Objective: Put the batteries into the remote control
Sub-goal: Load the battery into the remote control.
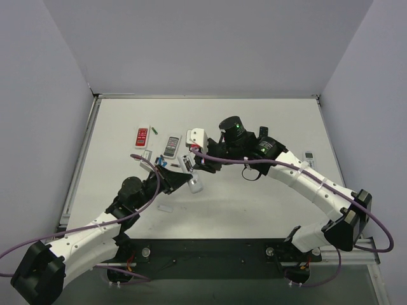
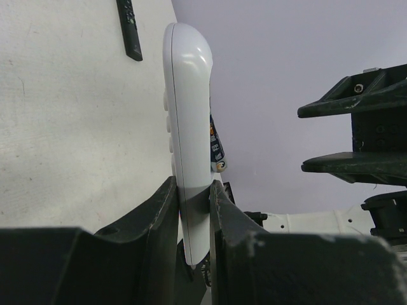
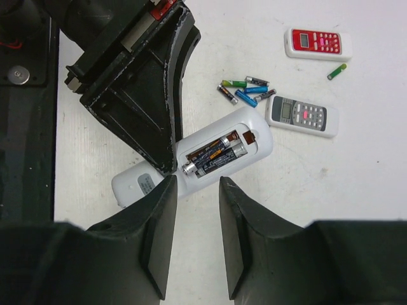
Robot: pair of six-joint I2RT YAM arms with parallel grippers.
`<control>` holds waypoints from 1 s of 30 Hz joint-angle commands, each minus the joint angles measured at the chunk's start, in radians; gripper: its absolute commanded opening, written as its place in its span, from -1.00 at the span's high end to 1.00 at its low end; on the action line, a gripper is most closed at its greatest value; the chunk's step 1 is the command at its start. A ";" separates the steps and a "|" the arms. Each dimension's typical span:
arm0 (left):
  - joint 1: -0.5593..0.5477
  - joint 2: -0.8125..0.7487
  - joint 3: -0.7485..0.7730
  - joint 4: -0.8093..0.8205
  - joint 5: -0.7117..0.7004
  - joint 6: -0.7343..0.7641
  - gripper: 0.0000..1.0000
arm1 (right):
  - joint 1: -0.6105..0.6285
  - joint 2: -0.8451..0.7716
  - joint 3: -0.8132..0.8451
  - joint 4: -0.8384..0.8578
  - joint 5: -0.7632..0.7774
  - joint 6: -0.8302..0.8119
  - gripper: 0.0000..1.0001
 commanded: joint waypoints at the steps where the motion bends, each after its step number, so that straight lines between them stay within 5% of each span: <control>1: 0.004 -0.024 0.059 0.014 0.023 0.006 1.00 | -0.005 0.013 -0.022 0.058 -0.073 -0.131 0.44; 13: 0.014 -0.001 0.096 -0.015 0.048 0.031 1.00 | 0.000 0.072 -0.019 -0.009 -0.101 -0.232 0.48; 30: 0.017 0.024 0.106 0.017 0.068 0.038 1.00 | 0.006 0.131 0.005 -0.008 -0.067 -0.234 0.82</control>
